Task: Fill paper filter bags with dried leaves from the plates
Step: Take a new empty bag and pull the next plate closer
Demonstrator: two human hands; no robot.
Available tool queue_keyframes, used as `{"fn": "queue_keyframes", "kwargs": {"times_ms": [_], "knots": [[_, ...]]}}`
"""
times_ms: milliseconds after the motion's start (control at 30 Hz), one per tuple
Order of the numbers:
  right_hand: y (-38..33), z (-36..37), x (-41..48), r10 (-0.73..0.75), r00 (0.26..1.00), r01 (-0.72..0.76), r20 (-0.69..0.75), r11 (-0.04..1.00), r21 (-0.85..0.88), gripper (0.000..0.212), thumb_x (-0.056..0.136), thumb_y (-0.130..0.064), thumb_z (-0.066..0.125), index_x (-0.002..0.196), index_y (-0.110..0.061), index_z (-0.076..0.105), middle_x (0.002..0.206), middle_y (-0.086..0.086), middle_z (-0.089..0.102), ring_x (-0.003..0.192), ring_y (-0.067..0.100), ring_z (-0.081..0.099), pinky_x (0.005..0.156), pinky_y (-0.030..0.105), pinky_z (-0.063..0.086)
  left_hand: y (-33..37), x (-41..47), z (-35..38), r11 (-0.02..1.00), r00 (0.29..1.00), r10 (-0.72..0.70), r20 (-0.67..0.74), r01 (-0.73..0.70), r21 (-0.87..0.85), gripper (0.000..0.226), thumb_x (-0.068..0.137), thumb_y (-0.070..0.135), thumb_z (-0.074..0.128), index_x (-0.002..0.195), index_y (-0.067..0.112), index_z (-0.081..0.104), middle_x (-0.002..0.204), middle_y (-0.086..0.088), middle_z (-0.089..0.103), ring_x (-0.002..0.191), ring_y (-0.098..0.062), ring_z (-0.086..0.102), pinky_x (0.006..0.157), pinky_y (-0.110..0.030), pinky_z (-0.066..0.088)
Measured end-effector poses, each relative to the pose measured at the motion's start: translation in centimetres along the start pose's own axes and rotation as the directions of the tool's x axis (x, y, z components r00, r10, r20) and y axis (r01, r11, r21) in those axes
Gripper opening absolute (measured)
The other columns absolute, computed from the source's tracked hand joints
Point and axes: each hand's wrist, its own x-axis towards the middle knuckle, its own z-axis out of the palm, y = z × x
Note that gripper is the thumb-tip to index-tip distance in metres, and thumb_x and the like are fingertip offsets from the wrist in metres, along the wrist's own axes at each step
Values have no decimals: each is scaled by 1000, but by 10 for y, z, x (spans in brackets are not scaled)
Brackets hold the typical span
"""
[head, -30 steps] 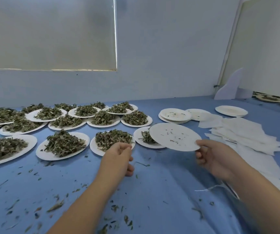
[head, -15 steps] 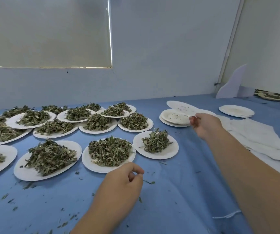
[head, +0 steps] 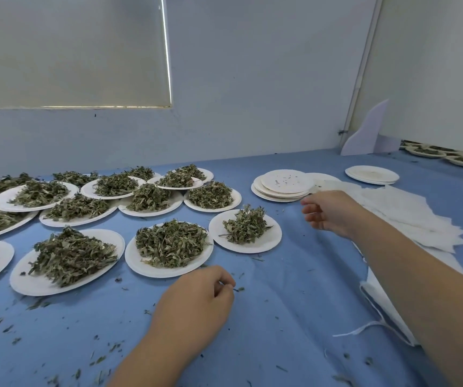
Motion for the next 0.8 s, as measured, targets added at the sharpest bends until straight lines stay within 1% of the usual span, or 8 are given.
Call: {"fn": "queue_keyframes", "kwargs": {"times_ms": [67, 167, 233, 300, 400, 500, 667, 800], "knots": [[-2, -10, -16, -35, 999, 42, 34, 974, -223, 14, 91, -15, 59, 100, -4, 62, 81, 10, 62, 60, 18, 57, 52, 24, 46, 1, -1, 0, 999, 1000, 18, 4, -18, 28, 13, 92, 35, 50, 87, 41, 61, 77, 21, 62, 64, 3, 55, 59, -20, 43], [-2, -26, -39, -76, 988, 142, 135, 791, -595, 14, 92, -23, 58, 93, -10, 61, 81, 5, 65, 59, 14, 61, 50, 22, 46, 1, -4, -1, 996, 999, 47, 6, -48, 71, 14, 93, 35, 49, 87, 40, 61, 82, 17, 61, 71, 1, 55, 62, -20, 45], [-2, -37, -54, -24, 982, 156, 185, 650, -744, 19, 92, -29, 58, 90, -10, 61, 79, 4, 65, 60, 14, 62, 51, 22, 46, 1, -7, -1, 995, 998, 61, 15, -62, 79, 15, 93, 33, 50, 86, 40, 61, 83, 16, 60, 71, 0, 54, 63, -20, 44], [-3, -48, -71, 100, 969, 141, 226, 524, -840, 24, 91, -34, 58, 88, -11, 62, 75, 2, 65, 58, 14, 63, 51, 21, 47, 1, -11, -1, 993, 997, 76, 21, -78, 86, 15, 93, 32, 50, 87, 40, 61, 85, 16, 60, 74, 0, 54, 66, -21, 45], [0, -62, -95, 290, 923, 141, 253, 356, -924, 28, 88, -40, 59, 81, -13, 62, 66, 0, 63, 56, 15, 65, 51, 21, 48, 0, -15, 0, 991, 995, 94, 21, -96, 91, 16, 94, 32, 49, 93, 40, 62, 90, 16, 59, 77, 1, 55, 67, -20, 44], [7, -71, -110, 342, 912, 136, 225, 265, -955, 36, 85, -48, 60, 84, -12, 62, 72, 2, 64, 56, 14, 66, 50, 22, 51, 0, -17, 0, 989, 992, 120, 32, -122, 85, 16, 95, 30, 50, 94, 40, 62, 92, 15, 57, 77, 0, 54, 66, -18, 42], [20, -80, -121, 268, 953, 79, 143, 237, -968, 49, 73, -49, 72, 96, -8, 58, 91, 7, 66, 66, 22, 72, 59, 30, 59, 2, -22, 0, 984, 986, 156, 58, -161, 78, 17, 96, 28, 49, 97, 40, 61, 95, 14, 55, 80, -1, 55, 72, -19, 45], [26, -79, -128, 317, 943, 32, 101, 216, -976, 50, 62, -44, 77, 94, -8, 62, 89, 6, 68, 67, 22, 73, 55, 29, 57, 2, -24, 0, 981, 983, 172, 60, -176, 76, 18, 97, 27, 48, 98, 40, 60, 95, 15, 55, 78, -1, 54, 66, -13, 40]]}}
